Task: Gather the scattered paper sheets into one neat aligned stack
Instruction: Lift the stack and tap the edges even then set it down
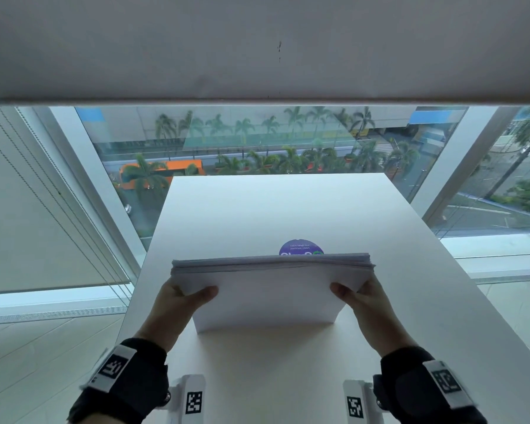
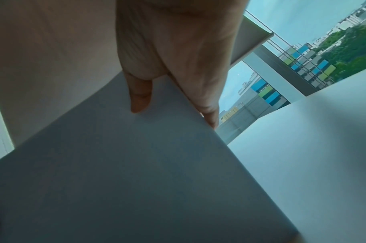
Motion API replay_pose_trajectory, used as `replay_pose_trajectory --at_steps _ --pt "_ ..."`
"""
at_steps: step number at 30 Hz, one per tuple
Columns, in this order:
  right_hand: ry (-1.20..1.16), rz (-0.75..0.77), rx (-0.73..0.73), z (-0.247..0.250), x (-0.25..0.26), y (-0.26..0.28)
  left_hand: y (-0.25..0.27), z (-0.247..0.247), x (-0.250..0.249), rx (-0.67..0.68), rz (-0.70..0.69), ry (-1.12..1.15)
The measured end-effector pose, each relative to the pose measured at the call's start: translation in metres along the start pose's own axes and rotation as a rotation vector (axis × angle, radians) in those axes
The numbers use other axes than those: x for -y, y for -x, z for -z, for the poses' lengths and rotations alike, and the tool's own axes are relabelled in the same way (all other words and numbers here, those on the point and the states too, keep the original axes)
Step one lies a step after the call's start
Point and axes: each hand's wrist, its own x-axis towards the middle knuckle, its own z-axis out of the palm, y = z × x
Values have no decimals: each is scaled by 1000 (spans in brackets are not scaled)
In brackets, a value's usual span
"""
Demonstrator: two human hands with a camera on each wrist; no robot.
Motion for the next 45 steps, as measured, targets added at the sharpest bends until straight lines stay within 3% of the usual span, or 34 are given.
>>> replay_pose_trajectory --at_steps 8,17,24,29,38,45 --pt "65 68 -30 -4 5 -1 2 -6 -1 -80 16 -11" --pt "77 176 -18 8 10 0 4 -6 -13 -35 -114 56" --pt "3 -58 101 7 -22 -3 2 3 16 53 53 -18" --pt "12 -105 39 5 -38 -7 -3 -2 30 -23 131 -23" --pt "-6 -9 -44 3 -24 -5 -1 -10 14 -33 44 65" --pt "-92 72 93 1 -4 0 5 -17 6 75 64 87"
